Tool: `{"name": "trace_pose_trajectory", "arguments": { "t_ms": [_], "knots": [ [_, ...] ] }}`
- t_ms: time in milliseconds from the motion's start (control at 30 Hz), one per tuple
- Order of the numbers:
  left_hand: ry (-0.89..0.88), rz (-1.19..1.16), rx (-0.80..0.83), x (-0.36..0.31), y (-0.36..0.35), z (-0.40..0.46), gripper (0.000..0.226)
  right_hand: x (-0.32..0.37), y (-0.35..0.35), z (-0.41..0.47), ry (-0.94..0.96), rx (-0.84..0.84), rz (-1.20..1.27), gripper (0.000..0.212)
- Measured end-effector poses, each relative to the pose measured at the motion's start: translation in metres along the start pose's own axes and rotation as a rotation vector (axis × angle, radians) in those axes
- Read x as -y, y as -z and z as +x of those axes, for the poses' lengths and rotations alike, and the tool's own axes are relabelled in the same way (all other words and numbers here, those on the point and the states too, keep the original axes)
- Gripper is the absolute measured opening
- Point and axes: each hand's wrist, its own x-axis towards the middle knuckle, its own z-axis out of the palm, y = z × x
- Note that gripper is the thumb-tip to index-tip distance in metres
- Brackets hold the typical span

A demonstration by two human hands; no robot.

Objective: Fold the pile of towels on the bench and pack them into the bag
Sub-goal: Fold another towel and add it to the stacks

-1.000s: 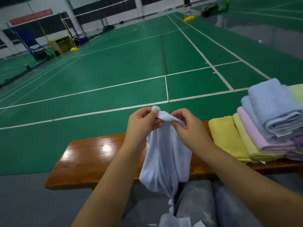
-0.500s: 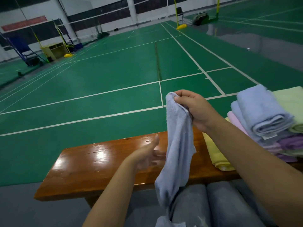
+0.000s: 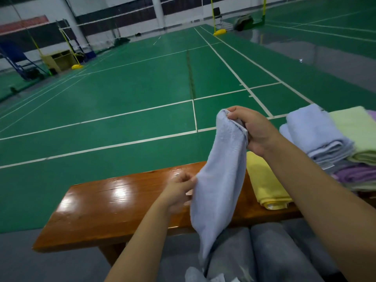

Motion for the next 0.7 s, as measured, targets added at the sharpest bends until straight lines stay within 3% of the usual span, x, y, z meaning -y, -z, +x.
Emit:
{"name": "trace_pose_trajectory", "arguments": {
  "t_ms": [100, 267, 400, 467, 600, 700],
  "knots": [
    [-0.112, -0.221, -0.189, -0.021, 0.009, -0.001, 0.022, -0.007, 0.014, 0.0, -0.042, -0.034, 0.018, 0.026],
    [-0.382, -0.444, -0.276, -0.079, 0.014, -0.003, 0.022, -0.024, 0.017, -0.007, -0.118, 0.06, -0.057, 0.024],
    [-0.595, -0.526, -0.18, -0.136, 0.004, -0.015, 0.019, -0.025, 0.012, -0.013, -0.188, 0.235, -0.103, 0.02],
    [-0.655, -0.525, -0.071, -0.154, -0.005, -0.022, 0.018, -0.023, 0.008, -0.013, -0.242, 0.276, -0.103, 0.03],
    [-0.648, -0.472, 0.106, -0.16, -0.034, -0.035, 0.017, -0.024, -0.007, 0.0, -0.282, 0.188, -0.055, 0.061],
    [-0.613, -0.354, 0.144, -0.143, -0.047, -0.035, 0.017, -0.023, -0.02, 0.007, -0.319, 0.234, 0.143, 0.068]
  ]
}}
